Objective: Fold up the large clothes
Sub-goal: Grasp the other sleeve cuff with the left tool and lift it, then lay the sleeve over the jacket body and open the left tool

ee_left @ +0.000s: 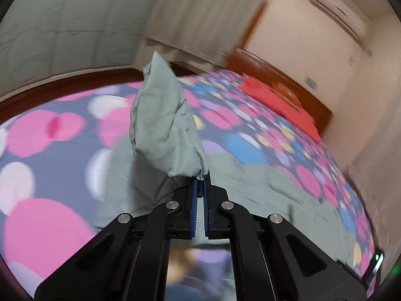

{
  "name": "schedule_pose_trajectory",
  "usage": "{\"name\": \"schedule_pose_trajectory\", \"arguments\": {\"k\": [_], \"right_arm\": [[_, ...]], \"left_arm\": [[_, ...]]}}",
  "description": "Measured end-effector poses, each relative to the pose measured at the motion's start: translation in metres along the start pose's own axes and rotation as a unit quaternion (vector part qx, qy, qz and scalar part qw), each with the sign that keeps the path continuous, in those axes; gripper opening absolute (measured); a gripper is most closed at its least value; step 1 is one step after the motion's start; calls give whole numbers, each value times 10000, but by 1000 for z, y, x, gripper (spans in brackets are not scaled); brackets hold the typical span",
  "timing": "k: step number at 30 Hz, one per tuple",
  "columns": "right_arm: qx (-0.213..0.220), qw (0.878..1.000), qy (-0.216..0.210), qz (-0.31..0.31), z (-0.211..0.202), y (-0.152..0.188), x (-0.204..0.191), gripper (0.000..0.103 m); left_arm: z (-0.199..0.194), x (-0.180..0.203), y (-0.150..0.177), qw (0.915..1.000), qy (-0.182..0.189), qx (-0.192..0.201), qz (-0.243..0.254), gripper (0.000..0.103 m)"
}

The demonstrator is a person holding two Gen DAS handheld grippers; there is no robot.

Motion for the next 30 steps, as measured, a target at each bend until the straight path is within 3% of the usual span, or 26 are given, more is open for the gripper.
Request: {"name": "schedule_pose_trajectory", "arguments": {"k": [6, 10, 14, 20, 26, 29, 30], "right_arm": [[42, 9999, -65, 77, 1, -1, -1, 64], [55, 9999, -97, 103, 1, -1, -1, 64], [85, 9997, -173, 172, 1, -1, -1, 64], [102, 9995, -220, 201, 1, 1, -1, 66], [105, 9996, -204, 191, 1, 1, -2, 67], [92, 9996, -188, 173, 1, 1, -2, 67], [82, 9997, -180, 169, 2, 1, -2, 67]], "left_arm": [[3, 98, 43, 9948, 507, -271, 842, 4], [3, 161, 83, 9845, 797, -474, 1488, 4], [14, 200, 120, 9743, 873, -777, 1924, 4], [21, 223, 155, 9629, 748, -991, 2397, 4], [18, 228, 160, 9608, 682, -1028, 2481, 4], [14, 230, 160, 9597, 690, -1034, 2522, 15], [13, 230, 160, 9596, 700, -1022, 2527, 23]]}}
Point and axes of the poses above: each gripper's, at about its wrist camera, not at the fingertips, and z roughly the way its jaws point, x to its right, y to its underside, the point moved 7 cm from there along z, roughly the way its jaws point, and after that the axes turned 9 degrees about -y, right-handed, at the moved point
